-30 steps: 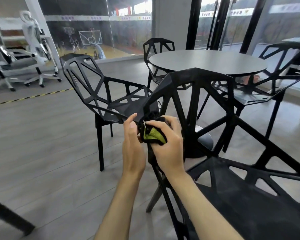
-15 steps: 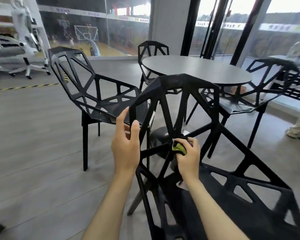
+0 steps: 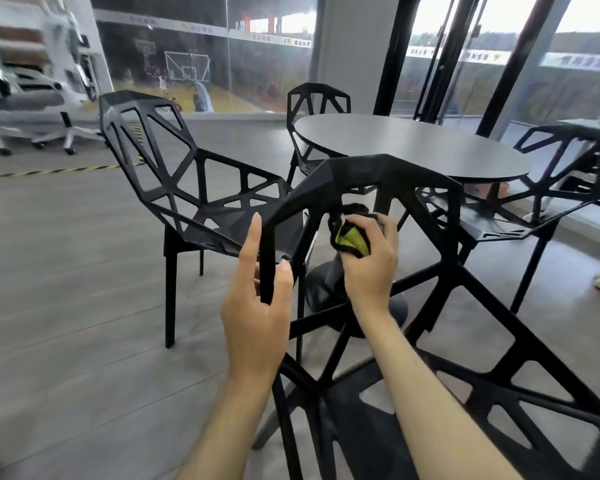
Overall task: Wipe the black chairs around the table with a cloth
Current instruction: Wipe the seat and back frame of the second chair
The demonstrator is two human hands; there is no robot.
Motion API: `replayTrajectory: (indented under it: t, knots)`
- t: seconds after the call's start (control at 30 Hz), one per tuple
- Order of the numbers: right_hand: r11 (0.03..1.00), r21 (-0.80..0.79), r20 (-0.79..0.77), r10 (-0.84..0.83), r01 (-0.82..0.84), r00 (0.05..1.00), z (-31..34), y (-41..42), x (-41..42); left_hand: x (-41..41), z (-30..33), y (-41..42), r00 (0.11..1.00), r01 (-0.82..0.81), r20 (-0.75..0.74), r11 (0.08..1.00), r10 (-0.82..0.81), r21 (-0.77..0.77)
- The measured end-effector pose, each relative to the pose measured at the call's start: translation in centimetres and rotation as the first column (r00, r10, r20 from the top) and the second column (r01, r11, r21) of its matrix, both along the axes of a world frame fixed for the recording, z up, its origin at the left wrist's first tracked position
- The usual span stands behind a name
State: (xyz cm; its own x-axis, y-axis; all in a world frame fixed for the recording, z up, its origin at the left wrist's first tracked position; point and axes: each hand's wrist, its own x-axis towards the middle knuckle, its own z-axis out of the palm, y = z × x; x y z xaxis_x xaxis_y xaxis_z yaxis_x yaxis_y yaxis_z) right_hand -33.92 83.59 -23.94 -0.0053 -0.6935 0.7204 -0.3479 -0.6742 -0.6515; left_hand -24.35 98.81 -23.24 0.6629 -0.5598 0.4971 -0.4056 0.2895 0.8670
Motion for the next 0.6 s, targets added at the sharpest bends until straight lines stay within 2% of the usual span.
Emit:
replayTrajectory:
  t: [0.1,0.2,0.4,0.5,0.57,0.6]
  knots:
    - [0.993,0.115,-0.062,-0.015,0.023,0.998,-5.2,1.0,-2.8,-0.3,0.0,-0.2,1.000,-0.028,0.007,1.000,0.028,-0.009]
    - [0.990,0.144,-0.086,0.017,-0.005,0.996,-4.5,1.8,-3.2,-0.5,0.1,-0.4,0.998,-0.063,0.013,0.998,0.063,-0.009]
    - [0.979,-0.175,-0.060,0.097,-0.107,0.993,8.0,0.9,4.0,-0.3,0.2,0.1,0.999,-0.035,0.023,0.999,0.035,-0.005]
    - [0.975,-0.205,-0.128,0.066,-0.091,0.990,8.5,1.0,5.3,0.6,0.0,0.3,0.999,-0.008,0.034,0.999,0.007,0.052]
    - [0.979,-0.173,-0.109,0.091,-0.109,0.990,7.7,1.1,4.6,1.1,0.7,0.7,0.987,-0.089,0.144,0.993,0.077,0.083]
    - [0.980,-0.157,-0.099,0.107,-0.121,0.989,7.7,1.1,4.1,1.5,1.6,0.7,0.964,-0.161,0.224,0.986,0.146,0.050]
